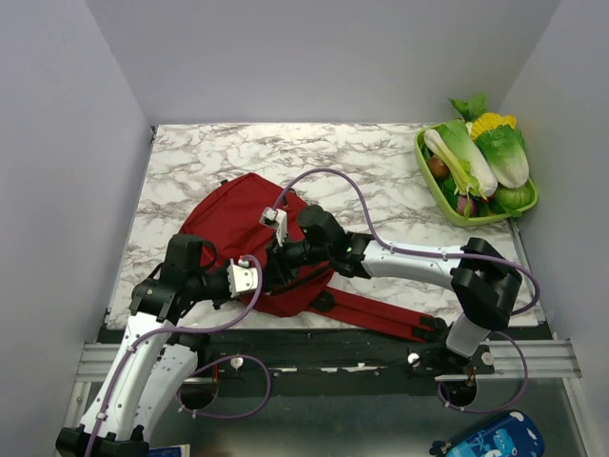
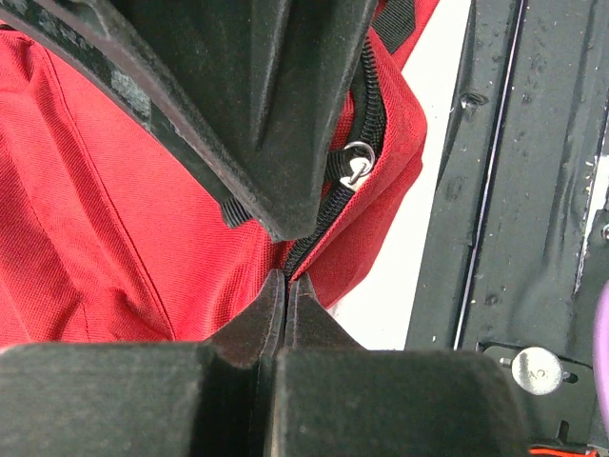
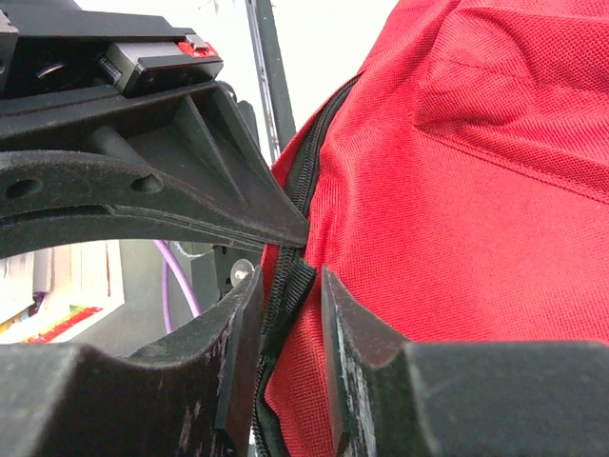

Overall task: Pack the student bag
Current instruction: Zip the student bag at the center of the board.

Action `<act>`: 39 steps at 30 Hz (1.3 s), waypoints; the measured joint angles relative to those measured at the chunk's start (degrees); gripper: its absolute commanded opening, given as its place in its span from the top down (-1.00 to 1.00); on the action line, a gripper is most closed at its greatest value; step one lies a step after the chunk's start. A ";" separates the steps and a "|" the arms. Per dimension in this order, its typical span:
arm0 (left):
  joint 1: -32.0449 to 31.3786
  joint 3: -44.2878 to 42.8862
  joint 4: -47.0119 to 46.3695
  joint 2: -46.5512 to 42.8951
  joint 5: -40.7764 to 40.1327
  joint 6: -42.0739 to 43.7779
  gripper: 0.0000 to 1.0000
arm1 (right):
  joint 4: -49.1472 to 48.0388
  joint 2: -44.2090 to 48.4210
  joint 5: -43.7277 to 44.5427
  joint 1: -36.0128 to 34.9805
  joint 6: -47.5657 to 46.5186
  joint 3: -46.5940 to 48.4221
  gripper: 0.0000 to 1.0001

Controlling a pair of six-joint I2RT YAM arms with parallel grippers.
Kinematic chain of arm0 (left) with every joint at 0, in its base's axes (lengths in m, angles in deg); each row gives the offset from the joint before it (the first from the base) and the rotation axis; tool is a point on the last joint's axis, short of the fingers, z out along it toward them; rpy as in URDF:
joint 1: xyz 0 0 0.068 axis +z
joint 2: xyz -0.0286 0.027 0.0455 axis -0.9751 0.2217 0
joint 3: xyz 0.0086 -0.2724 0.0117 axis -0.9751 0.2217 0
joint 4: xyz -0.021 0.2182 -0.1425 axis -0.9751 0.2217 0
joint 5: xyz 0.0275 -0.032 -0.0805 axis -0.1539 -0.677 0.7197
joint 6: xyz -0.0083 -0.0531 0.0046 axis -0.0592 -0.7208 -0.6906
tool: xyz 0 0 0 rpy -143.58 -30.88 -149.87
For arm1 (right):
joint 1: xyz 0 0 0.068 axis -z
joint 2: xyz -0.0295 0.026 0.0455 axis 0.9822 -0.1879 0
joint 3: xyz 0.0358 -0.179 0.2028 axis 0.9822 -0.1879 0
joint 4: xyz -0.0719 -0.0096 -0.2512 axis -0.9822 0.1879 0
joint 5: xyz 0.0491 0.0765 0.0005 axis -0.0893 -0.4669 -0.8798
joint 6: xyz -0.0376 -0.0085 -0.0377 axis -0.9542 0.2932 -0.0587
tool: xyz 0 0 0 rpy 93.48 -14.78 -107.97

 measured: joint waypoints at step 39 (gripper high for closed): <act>-0.33 -0.48 2.91 -2.03 -0.17 4.33 1.00 | -4.68 22.60 14.80 3.74 4.24 -23.61 0.99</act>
